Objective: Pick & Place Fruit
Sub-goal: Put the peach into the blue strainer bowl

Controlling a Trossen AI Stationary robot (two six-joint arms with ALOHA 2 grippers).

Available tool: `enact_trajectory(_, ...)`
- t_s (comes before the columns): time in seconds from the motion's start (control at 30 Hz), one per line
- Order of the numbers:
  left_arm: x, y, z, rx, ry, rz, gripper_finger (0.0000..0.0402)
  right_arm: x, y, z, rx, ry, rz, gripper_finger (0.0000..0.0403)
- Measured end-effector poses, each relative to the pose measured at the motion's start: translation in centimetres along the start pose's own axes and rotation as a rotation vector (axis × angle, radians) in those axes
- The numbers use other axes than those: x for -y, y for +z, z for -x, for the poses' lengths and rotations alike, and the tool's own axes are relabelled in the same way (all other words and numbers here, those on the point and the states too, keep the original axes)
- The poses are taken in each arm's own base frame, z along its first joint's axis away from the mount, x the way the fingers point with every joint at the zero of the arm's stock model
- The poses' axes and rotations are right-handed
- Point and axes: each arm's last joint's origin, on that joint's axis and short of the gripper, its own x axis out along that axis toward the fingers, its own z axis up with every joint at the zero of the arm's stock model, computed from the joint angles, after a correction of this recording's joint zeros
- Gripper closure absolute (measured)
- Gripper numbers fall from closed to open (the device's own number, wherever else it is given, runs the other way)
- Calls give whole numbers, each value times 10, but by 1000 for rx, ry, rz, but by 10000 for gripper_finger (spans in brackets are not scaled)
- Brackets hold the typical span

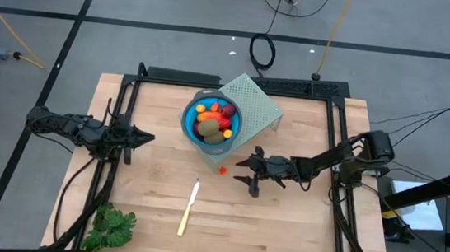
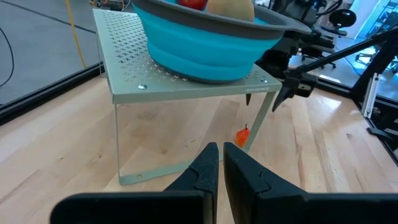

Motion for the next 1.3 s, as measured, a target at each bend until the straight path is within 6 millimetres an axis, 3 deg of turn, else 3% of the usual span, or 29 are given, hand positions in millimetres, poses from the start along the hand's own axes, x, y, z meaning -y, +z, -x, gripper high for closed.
enact_trajectory(0.47, 0, 0, 0, 1, -1, 6, 378, 0, 0, -40, 20, -8, 17, 165)
enact_trajectory(1.3, 0, 0, 0, -1, 0, -8, 378, 9, -7, -44, -33, -13, -12, 165)
